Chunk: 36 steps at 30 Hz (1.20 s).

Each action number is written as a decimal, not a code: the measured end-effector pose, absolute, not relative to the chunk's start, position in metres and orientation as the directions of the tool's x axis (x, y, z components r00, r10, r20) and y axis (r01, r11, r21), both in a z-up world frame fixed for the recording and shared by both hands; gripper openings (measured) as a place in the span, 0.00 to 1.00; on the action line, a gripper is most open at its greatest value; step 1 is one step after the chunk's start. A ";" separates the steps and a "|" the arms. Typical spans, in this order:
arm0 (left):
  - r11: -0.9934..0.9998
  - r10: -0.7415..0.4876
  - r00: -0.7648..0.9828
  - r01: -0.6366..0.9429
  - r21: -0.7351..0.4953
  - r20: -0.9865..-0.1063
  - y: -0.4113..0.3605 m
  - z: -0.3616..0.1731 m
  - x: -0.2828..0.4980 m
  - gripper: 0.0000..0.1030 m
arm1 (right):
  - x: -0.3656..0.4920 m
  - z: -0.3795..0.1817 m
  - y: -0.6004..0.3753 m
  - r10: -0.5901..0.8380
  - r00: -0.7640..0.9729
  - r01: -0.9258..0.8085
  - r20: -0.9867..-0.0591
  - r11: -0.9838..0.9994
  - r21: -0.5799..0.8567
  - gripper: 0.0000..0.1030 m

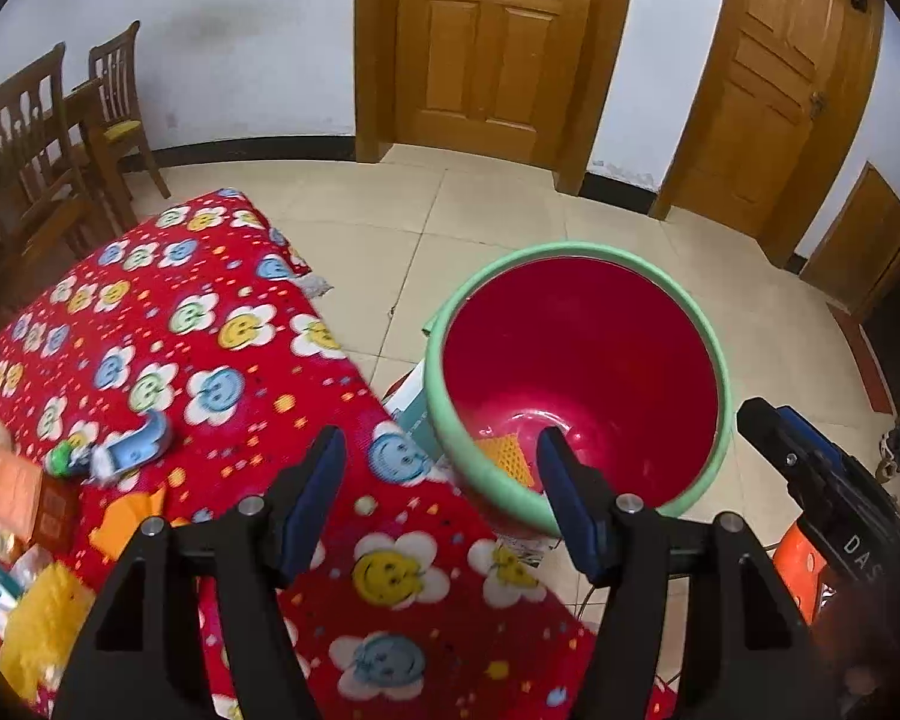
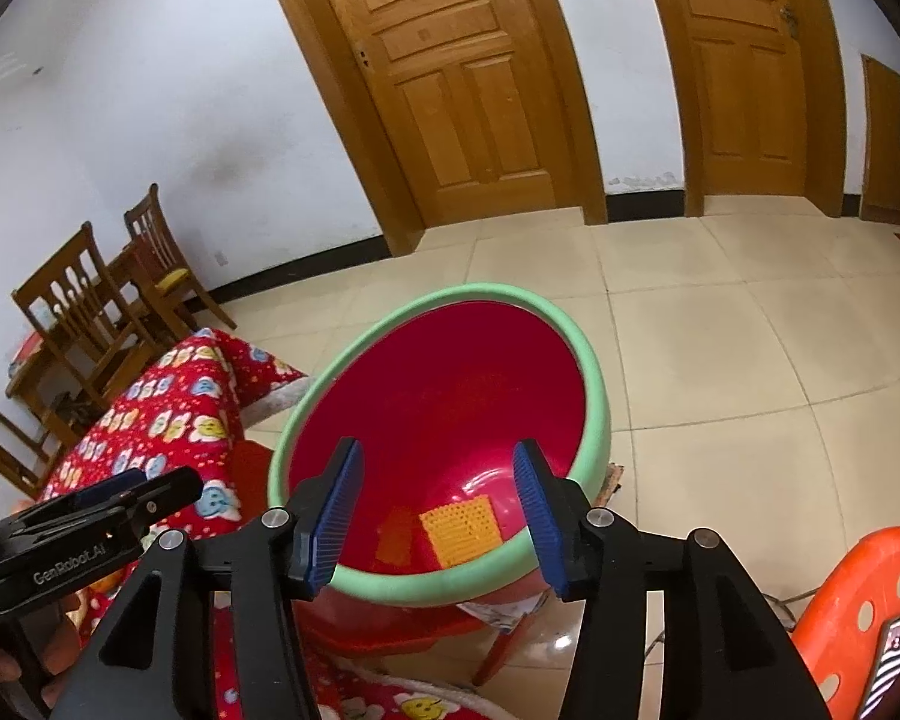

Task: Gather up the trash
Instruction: 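Move both open grippers back over the table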

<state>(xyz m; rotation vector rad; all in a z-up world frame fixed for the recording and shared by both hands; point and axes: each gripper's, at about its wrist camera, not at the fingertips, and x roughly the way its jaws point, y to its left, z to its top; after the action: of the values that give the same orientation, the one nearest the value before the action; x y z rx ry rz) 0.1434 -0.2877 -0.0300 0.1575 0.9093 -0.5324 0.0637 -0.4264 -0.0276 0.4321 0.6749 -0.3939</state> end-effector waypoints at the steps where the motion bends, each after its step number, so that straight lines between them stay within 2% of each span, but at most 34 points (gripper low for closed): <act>1: 0.864 -0.370 0.501 0.495 -0.092 -0.783 -0.284 -0.028 0.141 0.65 | 0.063 -0.026 -0.424 -0.204 0.718 0.476 -0.666 0.842 0.255 0.53; 15: 0.918 -0.318 0.576 0.387 -0.091 -0.753 -0.209 0.003 0.110 0.66 | 0.051 0.000 -0.378 -0.120 0.769 0.372 -0.628 0.882 0.288 0.56; 32: 0.984 -0.169 0.656 0.151 -0.092 -0.736 -0.087 0.008 0.097 0.66 | 0.062 0.013 -0.306 0.002 0.790 0.215 -0.613 0.936 0.280 0.56; 36: 0.993 -0.117 0.664 0.080 -0.085 -0.738 -0.063 0.000 0.100 0.71 | 0.068 0.010 -0.292 0.020 0.782 0.192 -0.623 0.943 0.272 0.56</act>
<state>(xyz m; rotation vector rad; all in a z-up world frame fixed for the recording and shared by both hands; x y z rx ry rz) 0.0995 -0.0629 -0.0004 -0.0469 0.8369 -0.1111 0.0684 -0.2919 0.0101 0.3332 0.6700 -0.0948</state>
